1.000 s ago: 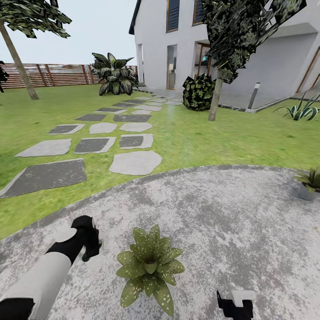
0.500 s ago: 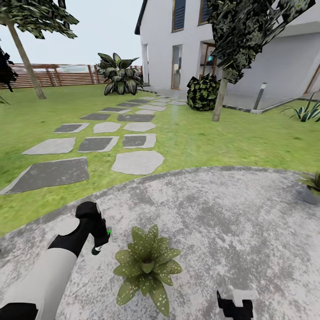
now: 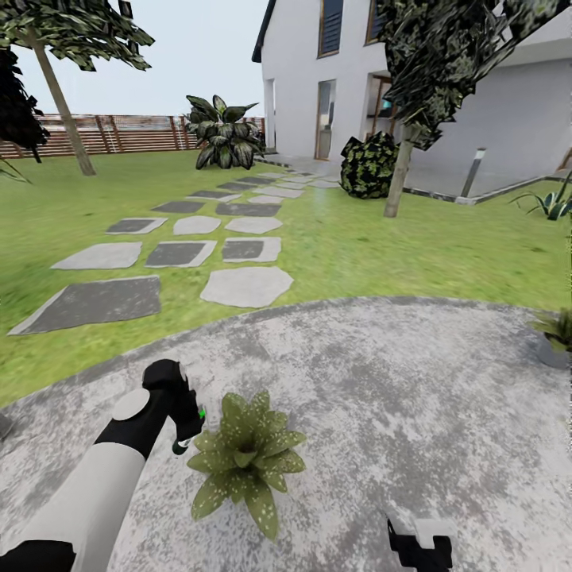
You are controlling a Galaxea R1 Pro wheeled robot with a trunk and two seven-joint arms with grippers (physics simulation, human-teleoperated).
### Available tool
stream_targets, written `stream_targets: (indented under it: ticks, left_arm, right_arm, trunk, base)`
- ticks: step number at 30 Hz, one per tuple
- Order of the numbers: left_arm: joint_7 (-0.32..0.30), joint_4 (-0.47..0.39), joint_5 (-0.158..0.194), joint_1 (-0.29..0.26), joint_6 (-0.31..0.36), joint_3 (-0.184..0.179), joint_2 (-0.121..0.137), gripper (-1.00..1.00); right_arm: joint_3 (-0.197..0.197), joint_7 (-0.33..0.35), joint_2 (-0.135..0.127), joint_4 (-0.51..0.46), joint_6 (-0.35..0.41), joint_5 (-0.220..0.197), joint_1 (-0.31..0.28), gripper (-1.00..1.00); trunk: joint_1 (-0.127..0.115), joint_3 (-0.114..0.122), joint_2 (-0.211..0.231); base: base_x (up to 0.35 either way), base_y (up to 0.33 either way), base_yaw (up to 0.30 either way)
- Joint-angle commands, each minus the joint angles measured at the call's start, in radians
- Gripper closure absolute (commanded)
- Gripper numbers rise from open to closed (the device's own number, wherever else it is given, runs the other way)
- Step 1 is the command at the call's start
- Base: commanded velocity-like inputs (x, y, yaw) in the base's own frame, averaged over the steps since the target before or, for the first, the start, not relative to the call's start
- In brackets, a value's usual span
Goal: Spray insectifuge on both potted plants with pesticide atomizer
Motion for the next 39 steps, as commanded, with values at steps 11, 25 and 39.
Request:
stream_targets:
  ticks: [11,25,39]
  left_arm:
    - [-0.007,-0.001,-0.048,-0.013,0.020,-0.008,-0.016,1.00]
    - [-0.045,-0.001,-0.106,-0.011,0.025,-0.006,-0.055,1.00]
    - [-0.045,-0.001,-0.106,-0.006,0.024,-0.006,-0.060,1.00]
  right_arm:
    - [0.009,-0.005,0.000,0.001,-0.002,-0.006,-0.001,-1.00]
    - [0.009,-0.005,0.000,0.001,-0.002,-0.006,-0.001,-1.00]
    - [0.009,-0.005,0.003,0.001,-0.002,-0.006,-0.001,-1.00]
  trunk:
    - [-0.001,-0.001,0.000]
    - [-0.001,-0.001,0.000]
    - [-0.001,-0.001,0.000]
  base:
    - [-0.082,-0.011,0.042]
    - [-0.027,-0.062,0.128]
    - [-0.100,-0.227,0.166]
